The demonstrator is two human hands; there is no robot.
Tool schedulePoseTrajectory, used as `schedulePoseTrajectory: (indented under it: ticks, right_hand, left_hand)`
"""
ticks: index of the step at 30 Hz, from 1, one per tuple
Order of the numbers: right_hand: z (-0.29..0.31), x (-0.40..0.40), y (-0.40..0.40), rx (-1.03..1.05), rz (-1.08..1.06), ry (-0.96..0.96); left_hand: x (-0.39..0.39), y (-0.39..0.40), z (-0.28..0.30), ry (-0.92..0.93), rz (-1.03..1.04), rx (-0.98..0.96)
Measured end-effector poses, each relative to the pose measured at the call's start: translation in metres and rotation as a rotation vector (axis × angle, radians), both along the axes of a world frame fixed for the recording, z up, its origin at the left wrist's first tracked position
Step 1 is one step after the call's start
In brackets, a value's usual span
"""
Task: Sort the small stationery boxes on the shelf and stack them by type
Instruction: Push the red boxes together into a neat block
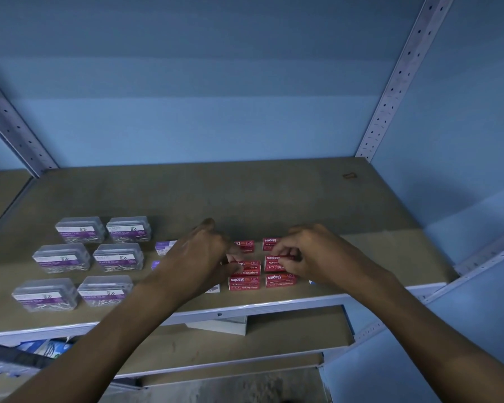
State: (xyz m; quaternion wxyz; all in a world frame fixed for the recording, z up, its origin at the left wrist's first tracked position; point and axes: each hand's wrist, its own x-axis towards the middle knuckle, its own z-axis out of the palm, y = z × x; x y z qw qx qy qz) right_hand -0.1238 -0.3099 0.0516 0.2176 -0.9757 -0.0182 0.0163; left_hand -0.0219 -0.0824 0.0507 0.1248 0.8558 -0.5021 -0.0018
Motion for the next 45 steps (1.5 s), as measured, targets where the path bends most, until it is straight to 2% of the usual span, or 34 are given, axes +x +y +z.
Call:
schedulePoseTrajectory:
  ticks: [11,28,33,45]
  right_hand:
    - [-0.001,-0.008,0.003,-0.031,0.026,0.015]
    - [-0.006,-0.008,0.002,0.012,0.019,0.119]
    - [-0.001,-0.013,0.004,-0.014,0.056,0.219]
    - [-0.008,-0.009,0.007,-0.045,0.04,0.209]
  left_hand:
    - [-0.006,0.007,-0.004,0.021,0.071,0.008]
    - [-0.003,0.004,-0.002,0.081,0.004,0.024]
    - [-0.008,0.002,0.002,0.082,-0.02,0.048]
    - [-0.01,-0.009,-0.02,0.073,0.018,0.059]
